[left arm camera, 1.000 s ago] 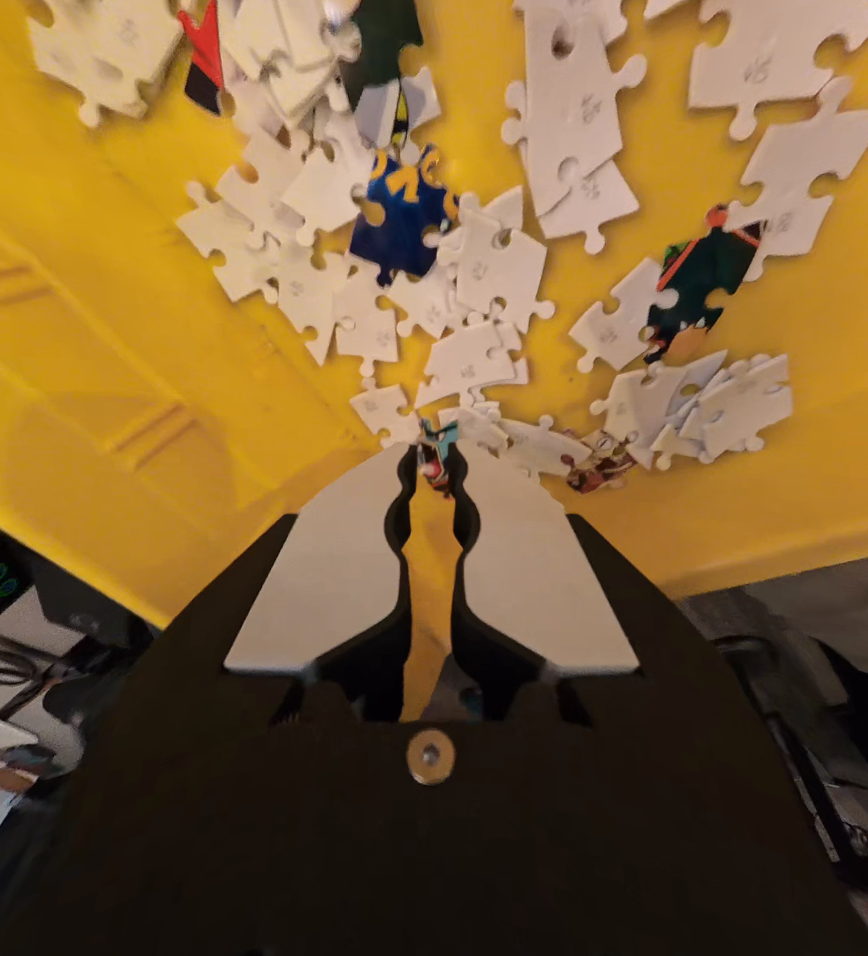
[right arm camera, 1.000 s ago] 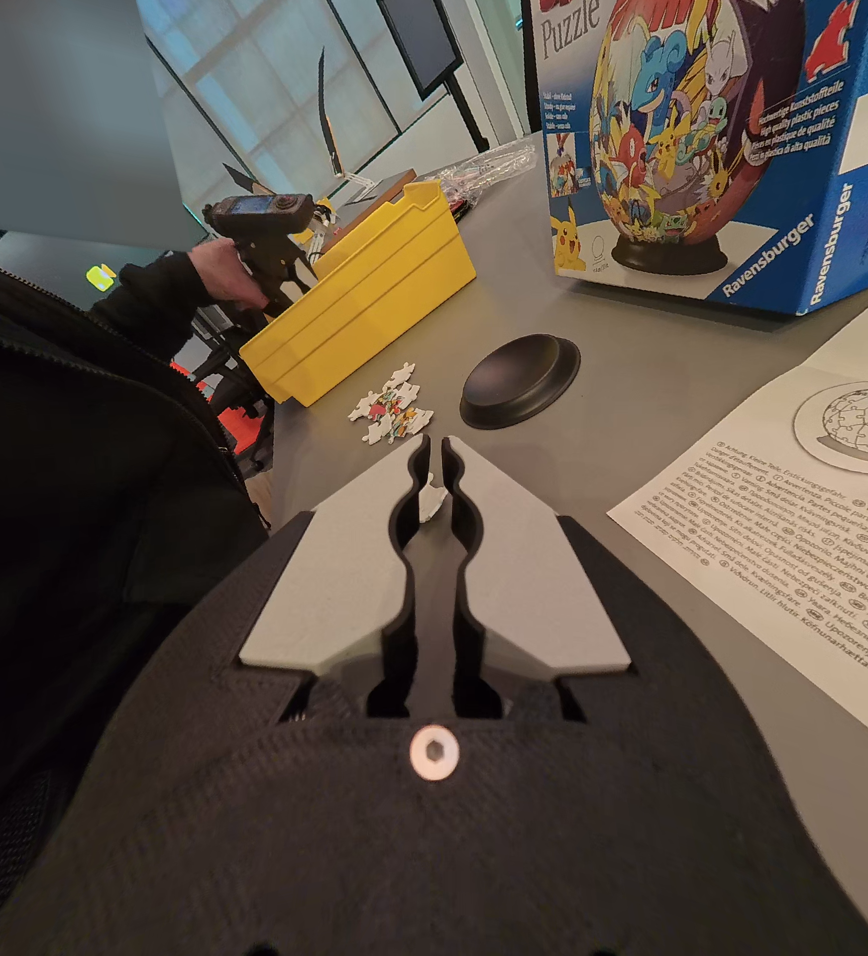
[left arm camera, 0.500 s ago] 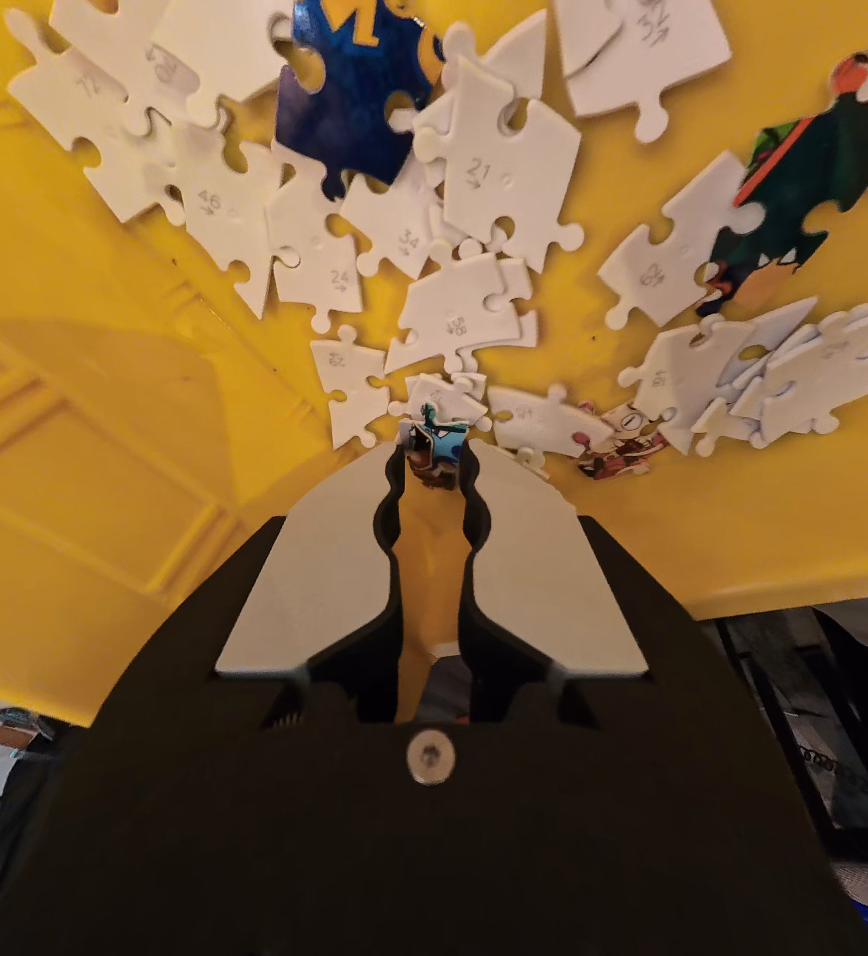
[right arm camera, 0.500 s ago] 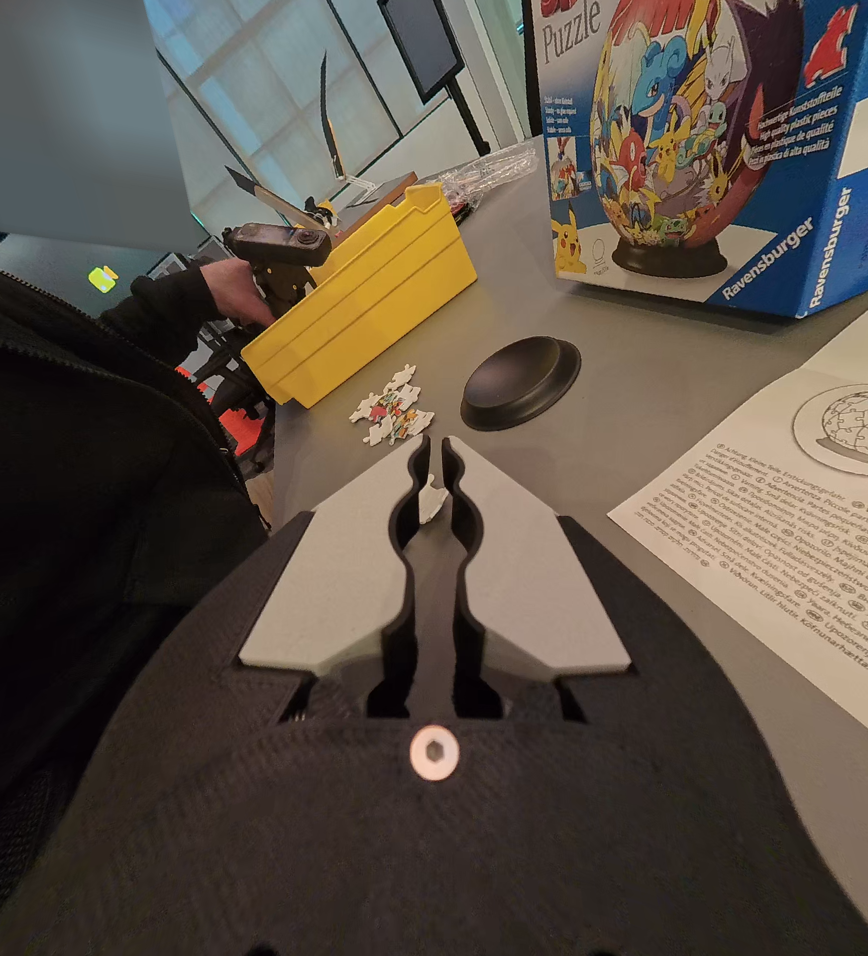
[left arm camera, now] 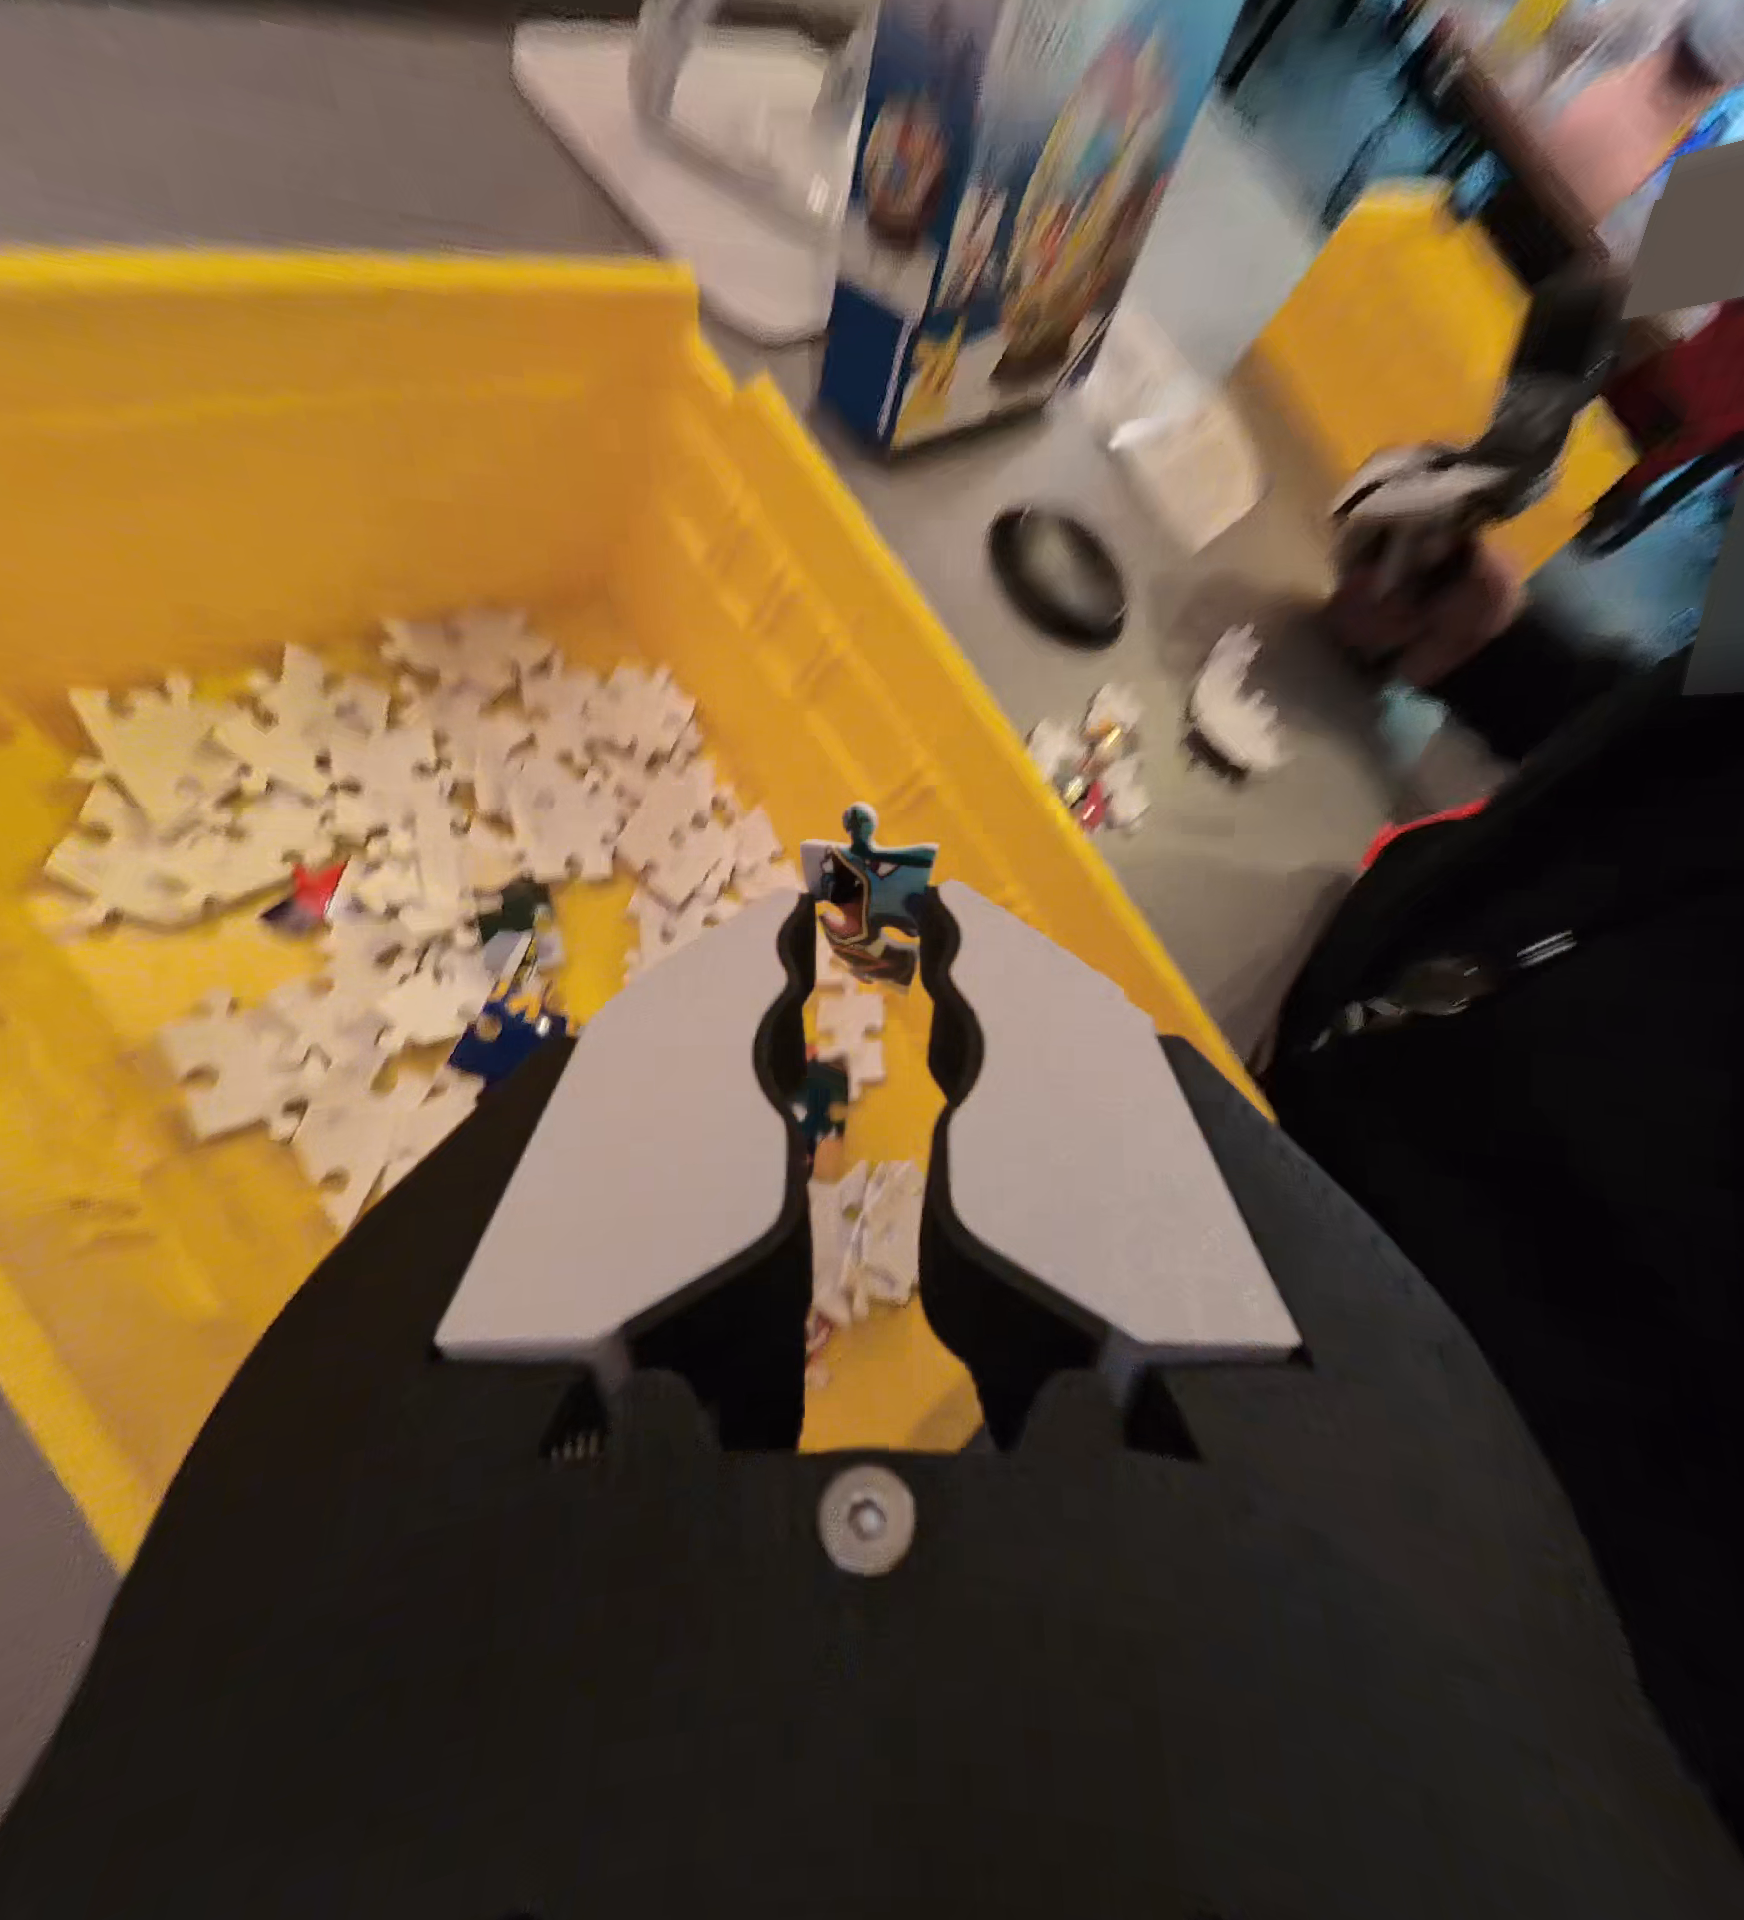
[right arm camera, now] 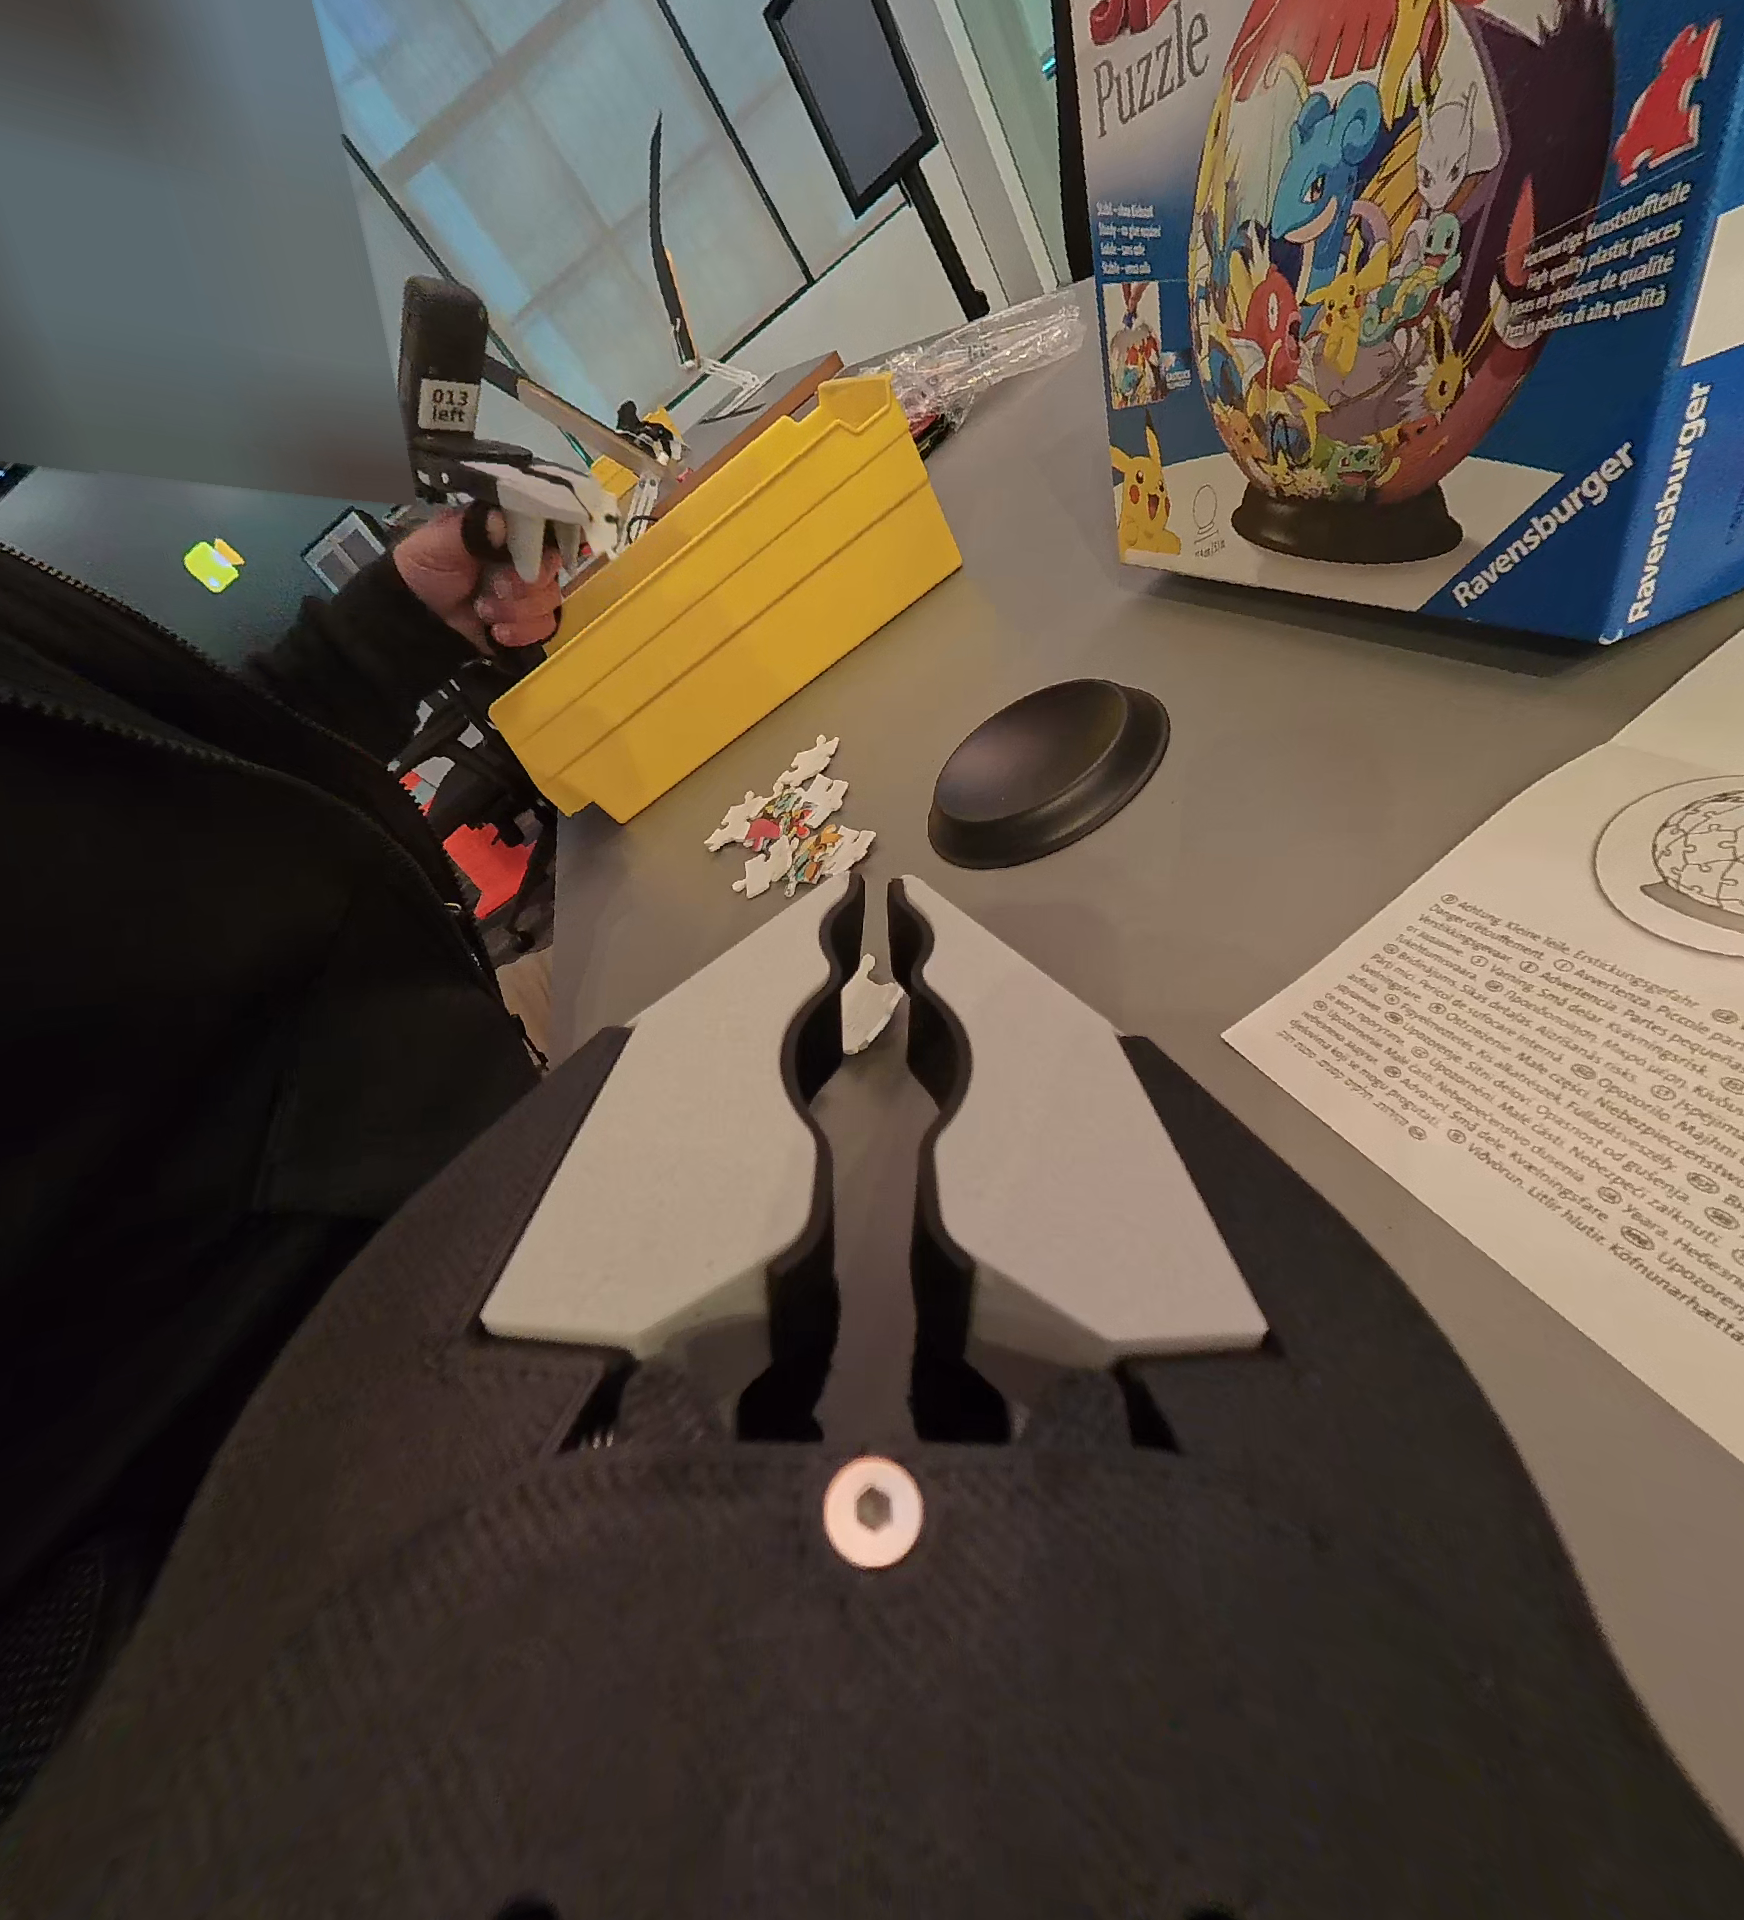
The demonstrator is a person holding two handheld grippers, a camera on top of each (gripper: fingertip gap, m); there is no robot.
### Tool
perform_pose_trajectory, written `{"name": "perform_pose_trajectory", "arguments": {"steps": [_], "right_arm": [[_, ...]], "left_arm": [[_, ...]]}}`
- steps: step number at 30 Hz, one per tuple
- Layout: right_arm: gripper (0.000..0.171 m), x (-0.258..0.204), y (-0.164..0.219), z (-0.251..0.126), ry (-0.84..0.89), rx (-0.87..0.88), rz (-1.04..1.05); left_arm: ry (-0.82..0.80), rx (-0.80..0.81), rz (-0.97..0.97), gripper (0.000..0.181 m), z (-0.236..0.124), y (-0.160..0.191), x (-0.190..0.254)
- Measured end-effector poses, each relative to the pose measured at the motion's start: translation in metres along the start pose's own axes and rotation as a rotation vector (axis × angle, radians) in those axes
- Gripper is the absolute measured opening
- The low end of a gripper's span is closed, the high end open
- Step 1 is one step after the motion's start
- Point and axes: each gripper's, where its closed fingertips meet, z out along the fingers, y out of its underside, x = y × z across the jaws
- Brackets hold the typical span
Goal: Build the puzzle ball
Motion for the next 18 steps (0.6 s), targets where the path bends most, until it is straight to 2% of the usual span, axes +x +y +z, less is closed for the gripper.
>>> {"name": "perform_pose_trajectory", "arguments": {"steps": [4, 9, 12, 16, 18], "right_arm": [[0.003, 0.0, 0.0, 0.0, 0.002, 0.003, 0.001], [0.003, 0.0, -0.001, -0.001, 0.0, 0.006, 0.001], [0.003, 0.0, -0.001, -0.001, -0.001, 0.007, 0.001], [0.003, 0.0, 0.0, -0.001, -0.001, 0.004, 0.001], [0.003, 0.0, -0.001, -0.001, -0.001, 0.004, 0.0]], "left_arm": [[0.158, 0.166, -0.017, 0.019, -0.013, -0.022, 0.018], [0.187, 0.165, 0.012, 0.019, -0.012, -0.027, 0.028], [-0.005, -0.03, 0.059, 0.018, 0.005, -0.007, 0.006], [-0.393, -0.459, 0.208, 0.019, 0.023, 0.036, -0.047], [-0.513, -0.591, 0.264, 0.019, 0.027, 0.048, -0.068]]}}
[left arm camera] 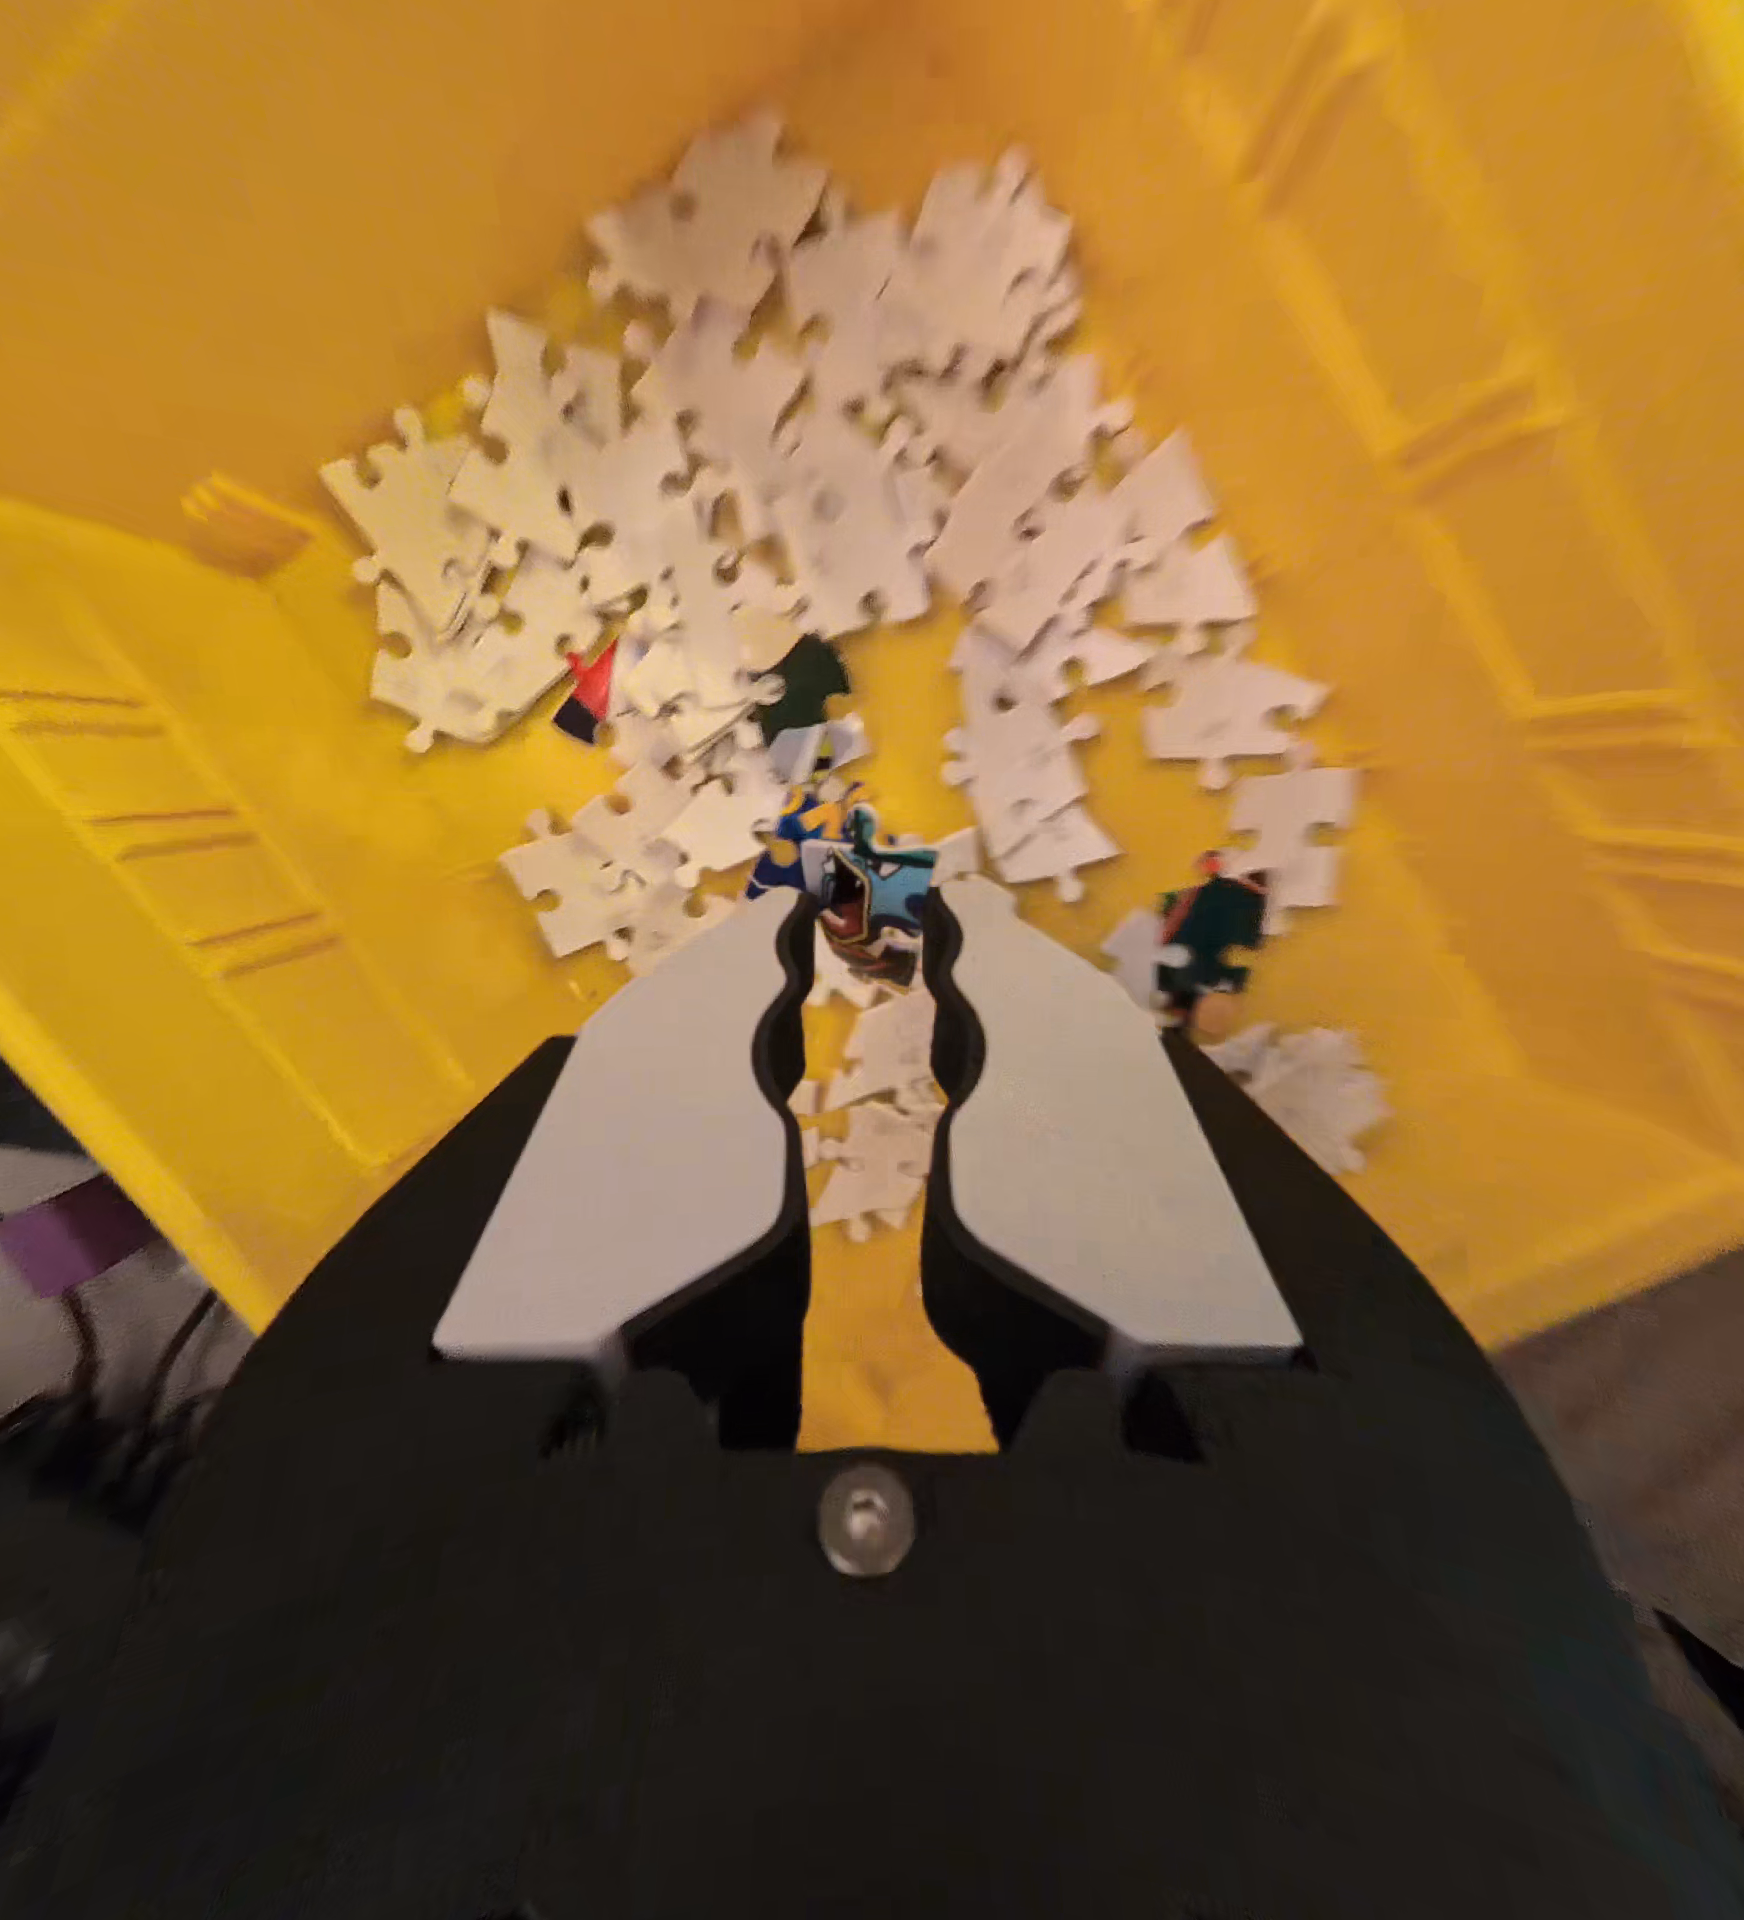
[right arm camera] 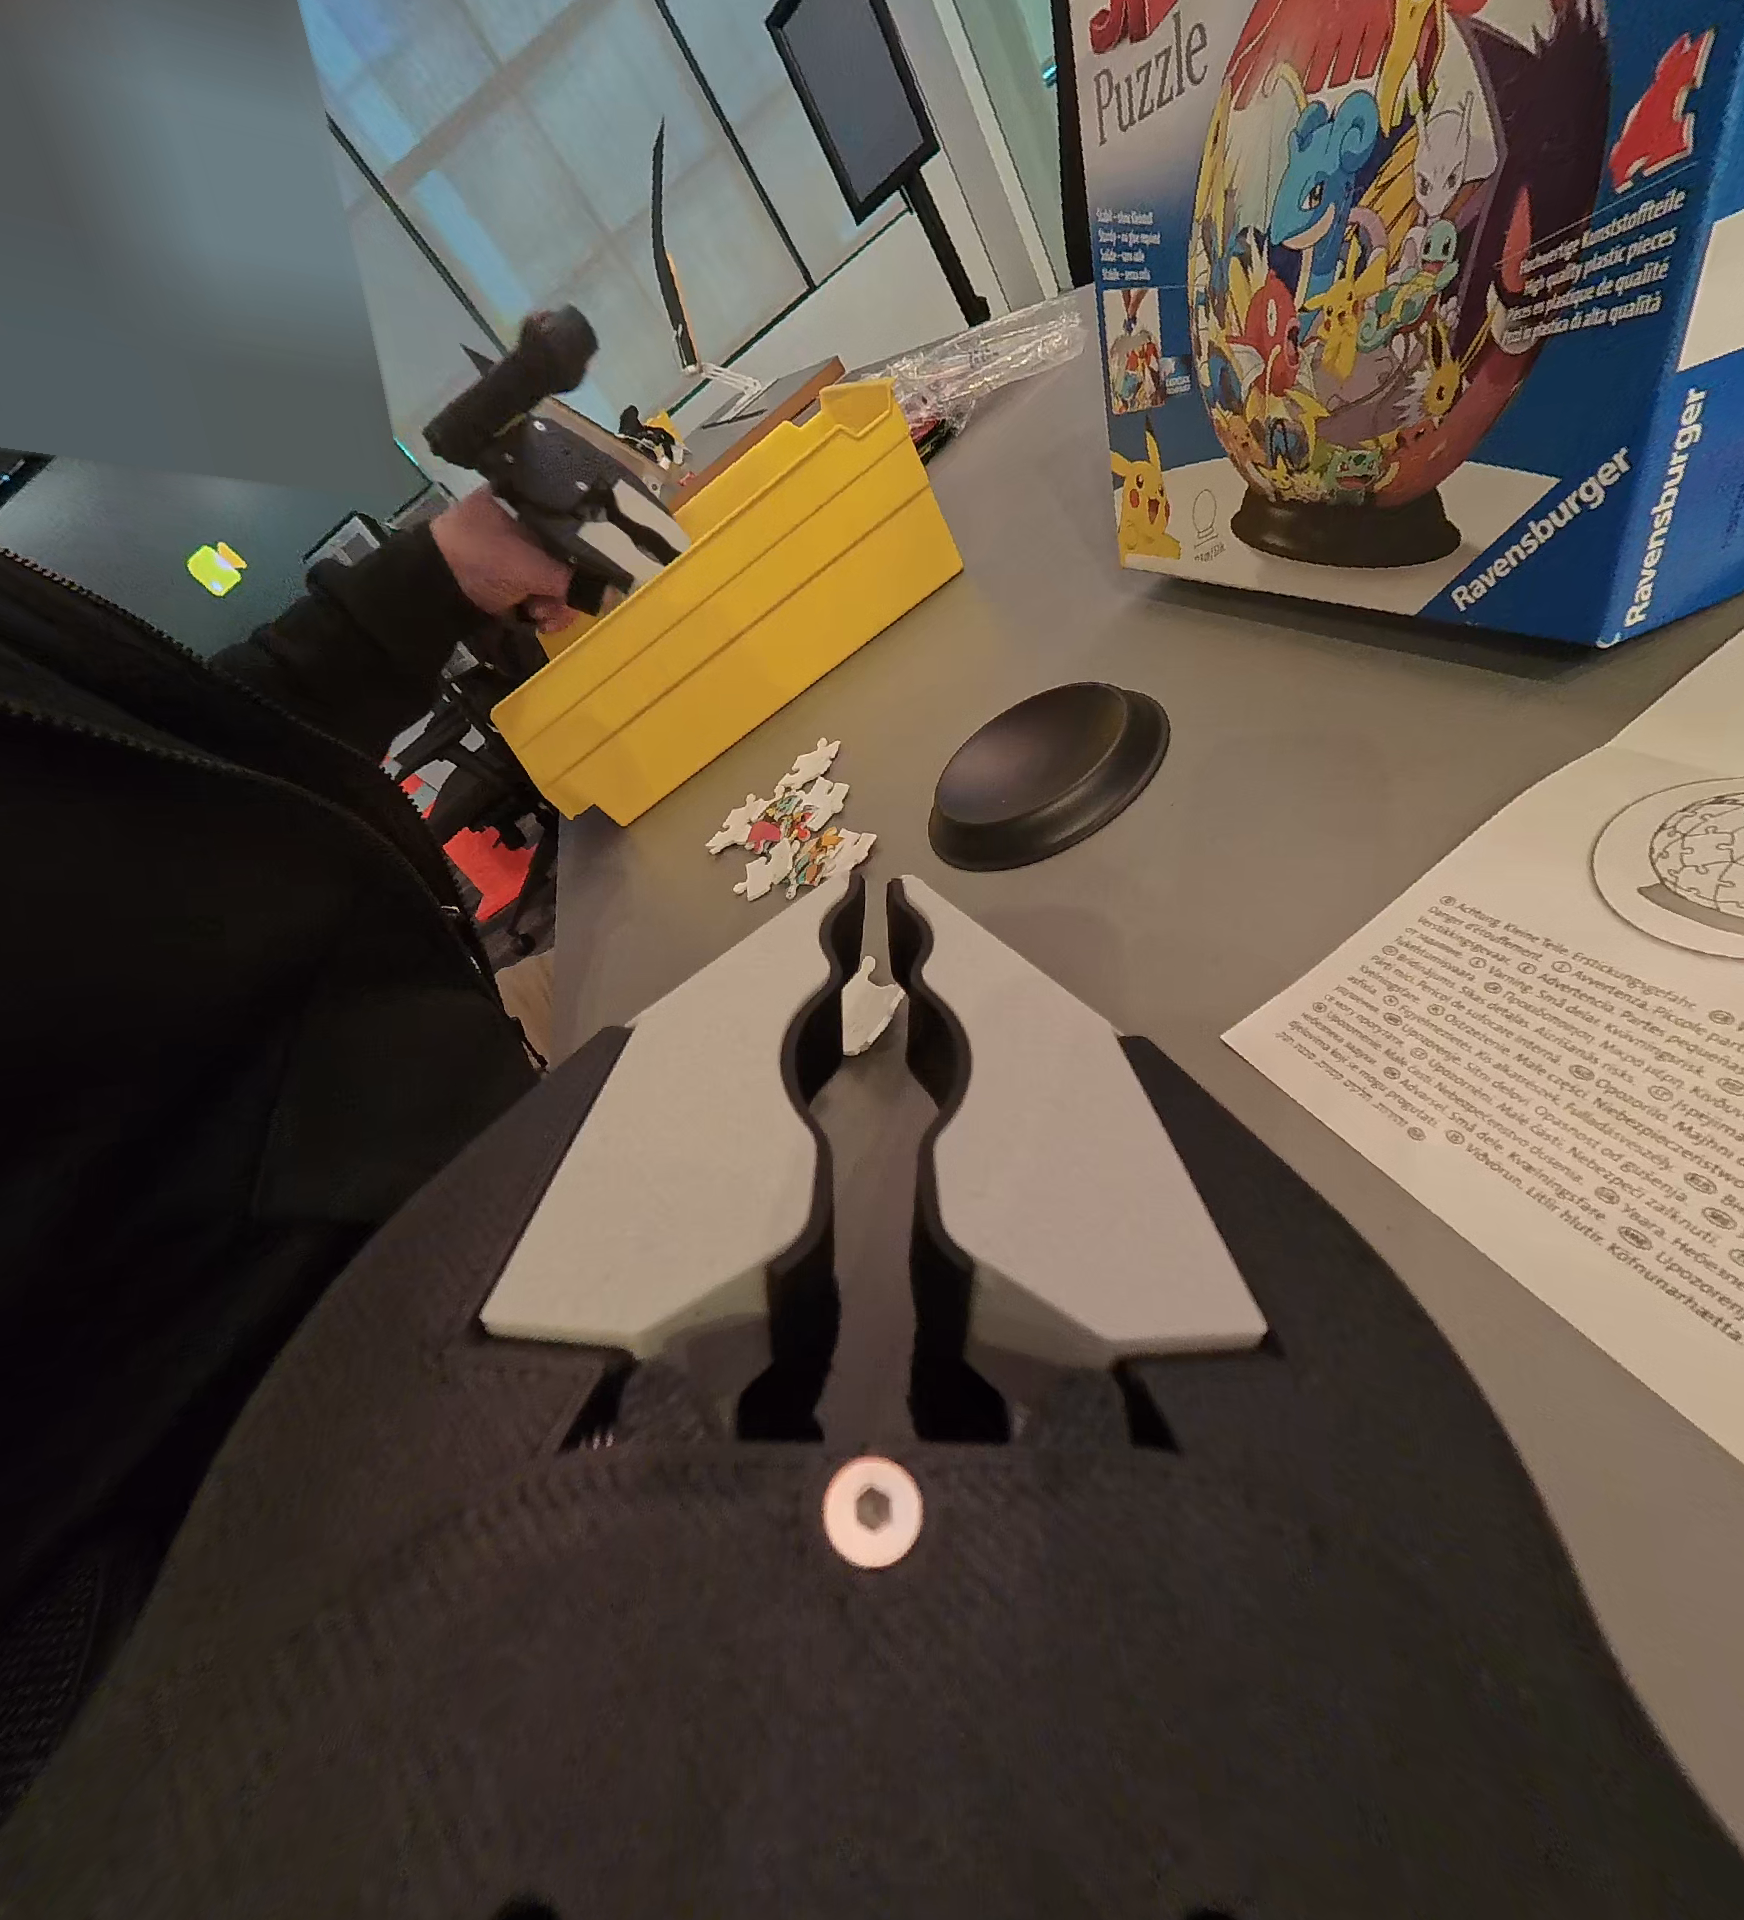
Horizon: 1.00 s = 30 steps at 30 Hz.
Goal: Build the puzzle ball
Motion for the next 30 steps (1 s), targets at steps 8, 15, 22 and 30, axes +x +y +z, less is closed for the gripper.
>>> {"name": "perform_pose_trajectory", "arguments": {"steps": [8, 15, 22, 30], "right_arm": [[0.003, 0.001, 0.001, 0.001, 0.002, -0.008, 0.005], [0.003, 0.002, 0.003, 0.003, 0.008, -0.026, 0.008], [0.003, 0.003, 0.004, 0.003, 0.015, -0.031, 0.008], [0.003, 0.002, 0.003, 0.003, 0.012, -0.026, 0.009]], "left_arm": [[-0.09, -0.084, -0.033, 0.043, -0.003, 0.014, -0.017], [0.171, -0.343, 0.233, 0.029, -0.002, 0.069, 0.054], [0.203, -0.496, 0.393, 0.04, 0.007, 0.087, 0.06], [0.111, -0.46, 0.508, 0.023, 0.017, 0.072, 0.055]]}}
